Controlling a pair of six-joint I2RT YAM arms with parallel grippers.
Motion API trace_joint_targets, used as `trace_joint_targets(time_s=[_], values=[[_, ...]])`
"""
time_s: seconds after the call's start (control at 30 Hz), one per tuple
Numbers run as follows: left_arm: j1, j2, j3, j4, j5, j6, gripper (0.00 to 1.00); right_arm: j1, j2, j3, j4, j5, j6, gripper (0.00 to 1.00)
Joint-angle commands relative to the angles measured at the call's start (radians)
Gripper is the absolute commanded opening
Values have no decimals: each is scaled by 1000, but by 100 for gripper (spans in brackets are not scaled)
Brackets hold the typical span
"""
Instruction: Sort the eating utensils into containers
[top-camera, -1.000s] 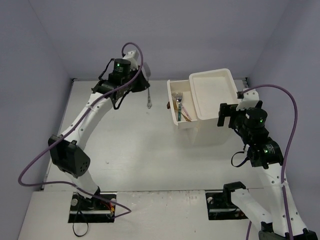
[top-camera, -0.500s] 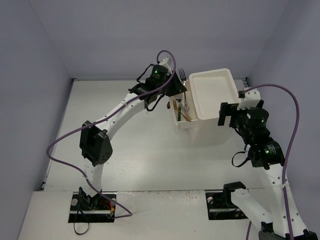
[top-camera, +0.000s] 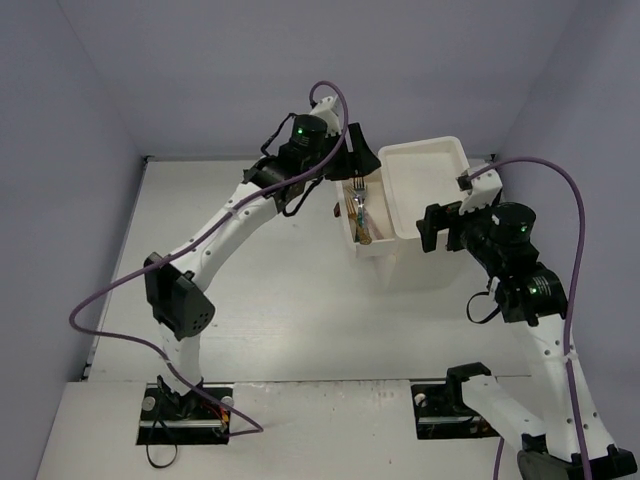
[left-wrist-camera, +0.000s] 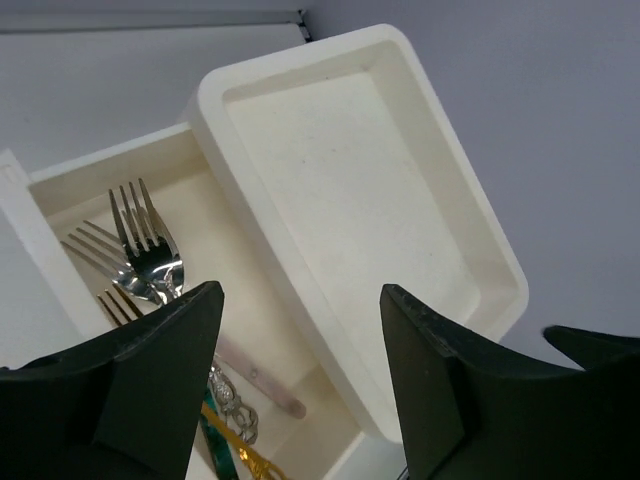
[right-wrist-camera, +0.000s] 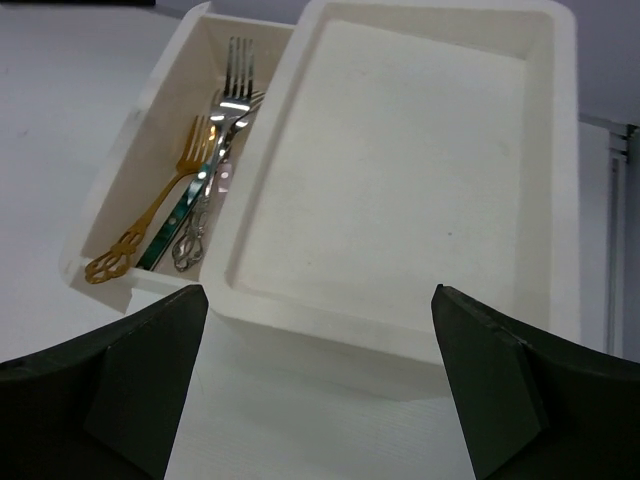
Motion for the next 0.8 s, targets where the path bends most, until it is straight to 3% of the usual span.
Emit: trace_joint_targets(time_s=[0.0,0.13,0.23,0.43,0.6,0.77], values=[[-4,-210,-19,-50,-69,147,61,24,56,41,50,-148,-31,87],[13,-324,-125,-119,-115,228,61,58,113,57,51,-204,-21,75],[48,-411,-312,-127,-103,234,61,113,149,73,48,-223,-26,65],[141,-594,-632,-146,-85,234,61,189,212,85,46,-250,-26,54],[210,-708,-775,-173,-81,241,61,231,235,81,47,-215,-30,42],[232,-741,-818,-188,-69,249,61,258,265,84,47,-208,-34,32]])
